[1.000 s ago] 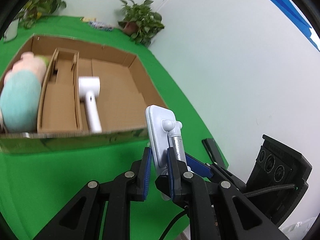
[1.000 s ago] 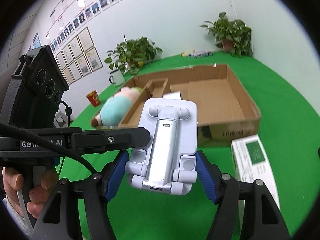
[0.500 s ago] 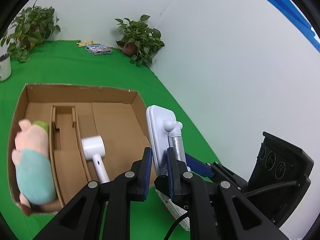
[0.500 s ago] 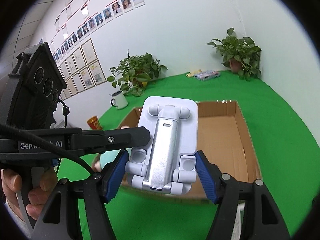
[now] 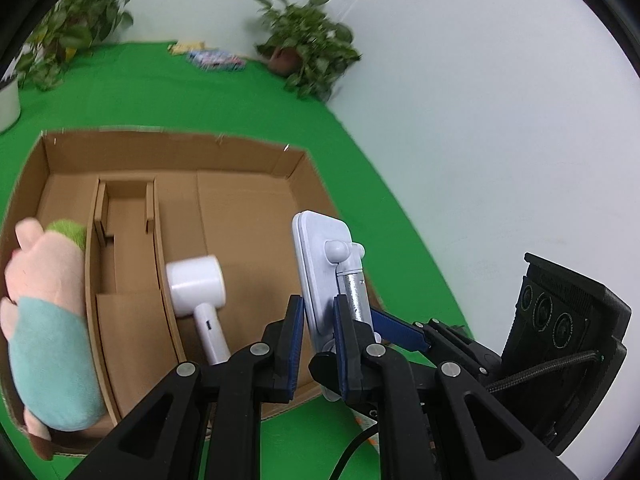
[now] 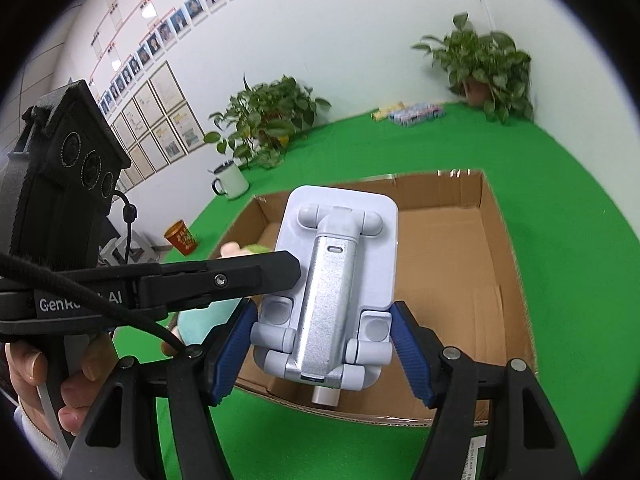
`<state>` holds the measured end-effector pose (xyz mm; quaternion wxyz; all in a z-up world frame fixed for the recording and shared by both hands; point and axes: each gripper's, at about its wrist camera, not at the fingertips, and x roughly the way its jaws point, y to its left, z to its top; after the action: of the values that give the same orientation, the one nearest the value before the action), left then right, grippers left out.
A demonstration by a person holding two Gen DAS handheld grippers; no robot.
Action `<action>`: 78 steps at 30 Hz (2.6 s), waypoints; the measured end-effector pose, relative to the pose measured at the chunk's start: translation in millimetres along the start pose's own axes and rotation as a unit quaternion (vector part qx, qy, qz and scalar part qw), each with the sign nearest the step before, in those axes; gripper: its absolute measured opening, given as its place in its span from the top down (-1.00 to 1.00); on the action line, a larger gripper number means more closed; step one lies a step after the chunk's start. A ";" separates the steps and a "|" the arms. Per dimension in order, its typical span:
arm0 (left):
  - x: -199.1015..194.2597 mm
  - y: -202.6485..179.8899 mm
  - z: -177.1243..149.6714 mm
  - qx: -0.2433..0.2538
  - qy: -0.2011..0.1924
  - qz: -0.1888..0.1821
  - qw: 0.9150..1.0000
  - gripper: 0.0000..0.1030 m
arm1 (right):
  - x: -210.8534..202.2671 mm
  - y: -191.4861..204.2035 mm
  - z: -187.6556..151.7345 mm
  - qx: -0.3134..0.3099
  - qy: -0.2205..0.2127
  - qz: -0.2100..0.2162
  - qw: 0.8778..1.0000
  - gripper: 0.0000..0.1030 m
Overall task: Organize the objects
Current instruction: 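Lift the phone stand with both grippers and carry it into the box, then lower the phone stand beside the hair dryer and open both grippers, then withdraw both grippers and move them toward the white medicine box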
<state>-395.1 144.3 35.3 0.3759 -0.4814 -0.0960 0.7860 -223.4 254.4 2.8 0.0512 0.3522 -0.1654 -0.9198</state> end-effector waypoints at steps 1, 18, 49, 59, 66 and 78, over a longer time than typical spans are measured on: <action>7.0 5.2 -1.7 -0.006 0.007 0.002 1.000 0.78 | 4.7 -2.7 -2.0 0.004 0.006 0.002 1.000 -0.30; 90.0 61.4 -32.2 -0.072 0.086 0.030 0.993 0.78 | 81.7 -50.3 -33.6 0.052 0.131 0.029 0.990 -0.30; 20.5 87.3 -66.1 -0.057 0.043 0.100 0.992 0.77 | 109.9 -20.0 -43.4 -0.045 0.184 -0.076 0.979 0.59; 4.1 78.2 -70.8 -0.018 -0.005 0.150 0.989 0.66 | 76.2 -19.2 -39.6 -0.023 0.106 -0.106 0.988 -0.58; -68.6 17.3 -104.1 0.095 -0.167 0.244 0.950 -0.65 | -4.3 3.1 -62.3 -0.074 -0.076 -0.186 0.977 -0.64; -108.2 -20.5 -157.5 0.093 -0.235 0.274 0.928 -0.82 | -48.7 29.6 -95.1 -0.083 -0.143 -0.193 0.967 -0.66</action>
<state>-226.9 51.5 38.2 0.1561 -0.2531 0.0276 0.9544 -124.5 211.3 -22.8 -0.1220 0.2372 -0.0232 -0.9635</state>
